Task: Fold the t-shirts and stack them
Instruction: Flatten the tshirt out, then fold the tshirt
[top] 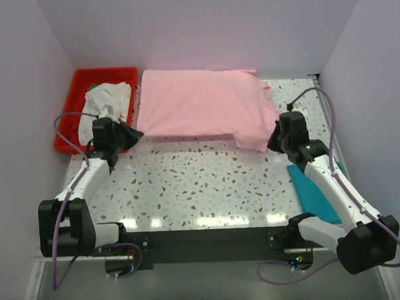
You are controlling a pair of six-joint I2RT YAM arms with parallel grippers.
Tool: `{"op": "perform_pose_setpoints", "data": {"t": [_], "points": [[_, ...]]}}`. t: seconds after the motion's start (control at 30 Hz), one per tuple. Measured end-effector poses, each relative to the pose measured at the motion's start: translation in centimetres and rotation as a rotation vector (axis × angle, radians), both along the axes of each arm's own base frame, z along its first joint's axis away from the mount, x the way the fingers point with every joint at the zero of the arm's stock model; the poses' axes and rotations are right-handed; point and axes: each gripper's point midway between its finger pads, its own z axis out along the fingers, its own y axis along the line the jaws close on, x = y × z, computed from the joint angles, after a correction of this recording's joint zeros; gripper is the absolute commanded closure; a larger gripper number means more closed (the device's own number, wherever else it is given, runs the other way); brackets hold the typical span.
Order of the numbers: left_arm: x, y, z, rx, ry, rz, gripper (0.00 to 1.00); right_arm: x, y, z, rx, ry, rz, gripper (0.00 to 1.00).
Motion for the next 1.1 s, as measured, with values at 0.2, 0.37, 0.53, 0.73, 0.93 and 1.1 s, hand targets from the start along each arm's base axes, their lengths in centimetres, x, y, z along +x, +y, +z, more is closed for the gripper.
{"op": "perform_pose_setpoints", "data": {"t": [0.2, 0.37, 0.53, 0.73, 0.93, 1.1], "points": [[-9.3, -0.1, -11.7, -0.035, 0.259, 0.028, 1.00, -8.5, -1.3, -10.4, 0.031, 0.245, -0.034, 1.00], [-13.4, 0.2, -15.0, -0.043, 0.327, 0.057, 1.00, -12.8, -1.4, -13.8, 0.079, 0.329, -0.042, 1.00], [-14.7, 0.5, -12.9, -0.045, 0.241, 0.082, 1.00, -14.6, -0.7, -12.7, 0.169, 0.291, -0.033, 1.00], [-14.3, 0.8, -9.9, -0.043, 0.154, 0.095, 1.00, -14.6, -0.5, -10.2, 0.194, 0.263, -0.034, 1.00], [-11.9, 0.8, -8.8, -0.034, 0.210, 0.092, 1.00, -11.7, -0.1, -8.0, 0.166, 0.271, -0.044, 1.00], [-8.8, 0.8, -8.0, -0.019, 0.230, 0.084, 1.00, -8.7, 0.2, -8.2, 0.133, 0.302, -0.059, 1.00]]}}
